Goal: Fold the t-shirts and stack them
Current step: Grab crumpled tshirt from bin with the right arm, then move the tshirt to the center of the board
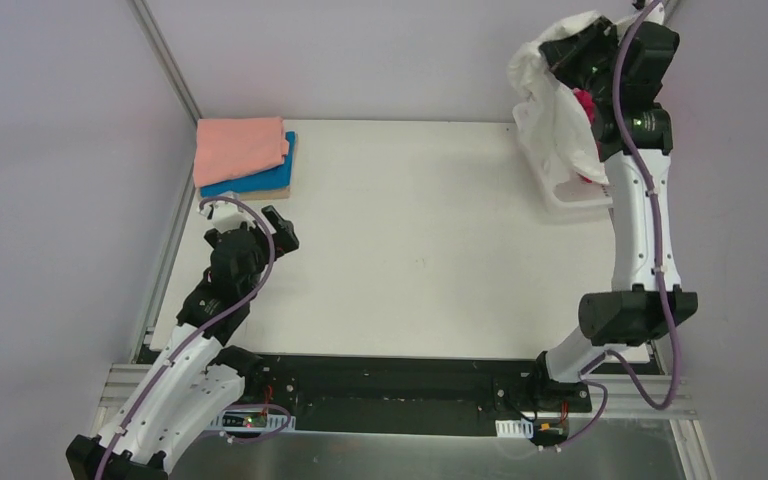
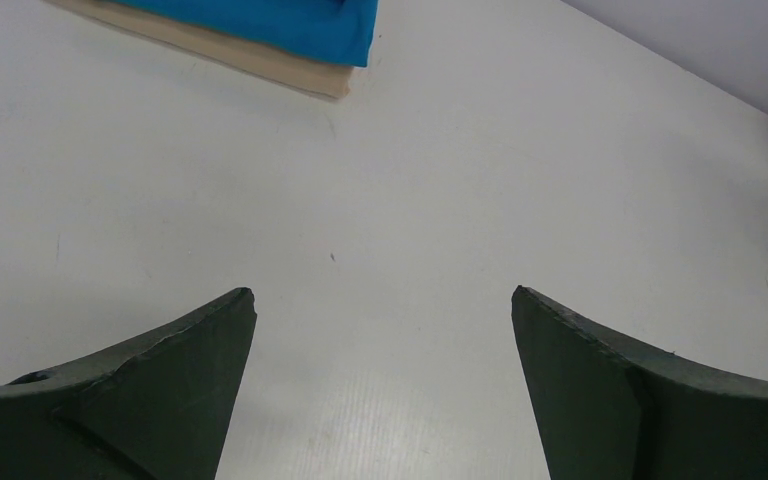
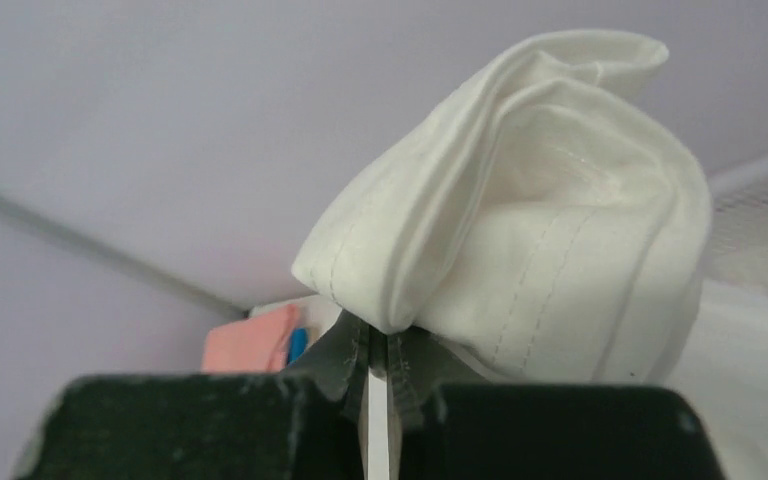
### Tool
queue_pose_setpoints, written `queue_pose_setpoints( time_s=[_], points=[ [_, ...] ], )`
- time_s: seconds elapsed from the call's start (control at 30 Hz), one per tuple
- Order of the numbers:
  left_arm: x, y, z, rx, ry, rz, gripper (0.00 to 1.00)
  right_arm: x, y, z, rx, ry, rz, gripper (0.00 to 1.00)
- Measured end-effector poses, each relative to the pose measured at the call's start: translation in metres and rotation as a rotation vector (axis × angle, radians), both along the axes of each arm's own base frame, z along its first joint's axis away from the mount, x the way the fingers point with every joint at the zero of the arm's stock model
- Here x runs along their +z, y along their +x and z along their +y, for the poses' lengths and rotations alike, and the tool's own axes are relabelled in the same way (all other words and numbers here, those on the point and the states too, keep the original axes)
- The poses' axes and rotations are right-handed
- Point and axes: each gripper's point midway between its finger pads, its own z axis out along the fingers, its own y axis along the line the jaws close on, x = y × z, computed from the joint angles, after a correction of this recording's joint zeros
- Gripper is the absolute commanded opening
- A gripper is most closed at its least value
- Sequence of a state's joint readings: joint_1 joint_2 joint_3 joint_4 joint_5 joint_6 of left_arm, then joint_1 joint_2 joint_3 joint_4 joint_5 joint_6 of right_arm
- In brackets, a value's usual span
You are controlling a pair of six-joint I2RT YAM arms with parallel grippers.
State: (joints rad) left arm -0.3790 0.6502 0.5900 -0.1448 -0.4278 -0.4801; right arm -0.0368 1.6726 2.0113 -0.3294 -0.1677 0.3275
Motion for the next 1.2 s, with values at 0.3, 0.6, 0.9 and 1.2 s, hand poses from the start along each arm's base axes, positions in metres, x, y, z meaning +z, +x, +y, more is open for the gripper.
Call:
queue_pose_setpoints(
  time_s=[0.3,0.6,0.9,1.2],
  points=[
    [0.0,-0.014,0.003,0.008,-0.054,-0.027,1.0,0.072,-0.108,0.175,0.53,0.013,-0.175,0.0],
    [-0.007,-0.023,0.006,0.025,-0.079,-0.004,1.0,0.107,-0.145,0.256,0.754,0.105,-0.247,0.0],
    [-0.023,-0.034,0.007,0.03,-0.097,0.069,1.0,-0.055,-0.138,0.192,0.441,0.185,0.127,0.19],
    [-0.039,-0.039,-0.004,0.002,-0.14,0.145,1.0,-0.336,-0.163,0.02,-0.238,0.295,0.791,0.99]
  ],
)
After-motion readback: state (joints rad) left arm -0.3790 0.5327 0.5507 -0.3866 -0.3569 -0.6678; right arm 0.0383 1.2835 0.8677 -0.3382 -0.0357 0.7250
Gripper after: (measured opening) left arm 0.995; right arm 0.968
